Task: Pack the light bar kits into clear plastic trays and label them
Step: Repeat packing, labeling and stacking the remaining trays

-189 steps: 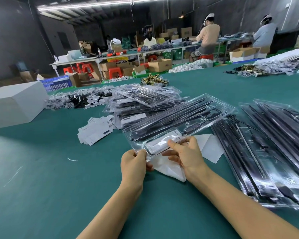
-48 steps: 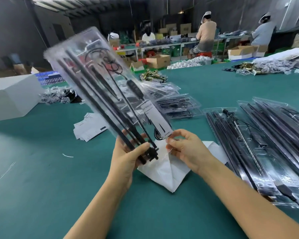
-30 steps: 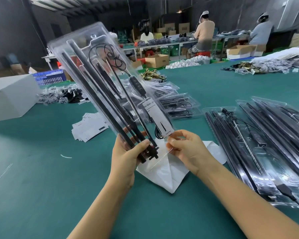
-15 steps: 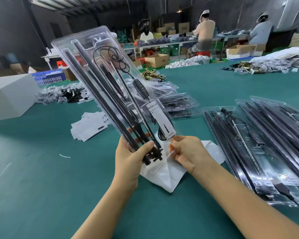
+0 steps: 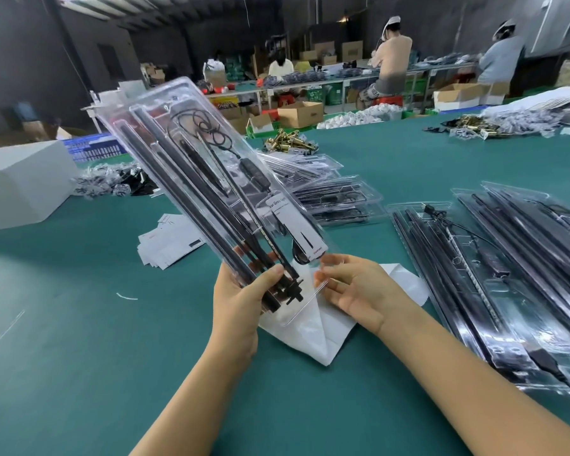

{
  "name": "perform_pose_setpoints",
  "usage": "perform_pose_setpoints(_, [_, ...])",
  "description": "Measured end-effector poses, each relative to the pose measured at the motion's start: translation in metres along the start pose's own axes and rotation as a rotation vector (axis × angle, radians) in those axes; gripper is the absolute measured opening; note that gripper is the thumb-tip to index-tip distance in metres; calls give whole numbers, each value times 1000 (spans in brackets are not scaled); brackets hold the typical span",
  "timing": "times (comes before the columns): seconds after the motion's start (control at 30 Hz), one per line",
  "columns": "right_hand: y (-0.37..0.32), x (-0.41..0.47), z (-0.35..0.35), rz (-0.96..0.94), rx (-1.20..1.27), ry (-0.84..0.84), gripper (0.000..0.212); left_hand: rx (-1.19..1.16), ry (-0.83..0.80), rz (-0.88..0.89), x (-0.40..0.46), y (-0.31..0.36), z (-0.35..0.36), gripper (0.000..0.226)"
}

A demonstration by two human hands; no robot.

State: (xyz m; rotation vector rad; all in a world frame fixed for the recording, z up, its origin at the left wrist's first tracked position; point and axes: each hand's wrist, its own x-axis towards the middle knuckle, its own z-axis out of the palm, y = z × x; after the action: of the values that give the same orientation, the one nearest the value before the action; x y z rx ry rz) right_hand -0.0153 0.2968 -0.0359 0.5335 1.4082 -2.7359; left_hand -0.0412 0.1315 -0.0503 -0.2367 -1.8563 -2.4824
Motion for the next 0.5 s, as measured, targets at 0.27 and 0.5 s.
perform_pose_setpoints(0.27, [-1, 3, -3, 16, -21, -8, 15, -22, -13, -25, 3, -5, -5, 32])
perform_pose_setpoints(0.5, [2, 4, 0, -28, -101, 57, 17, 80, -61, 40, 1, -1, -1, 42])
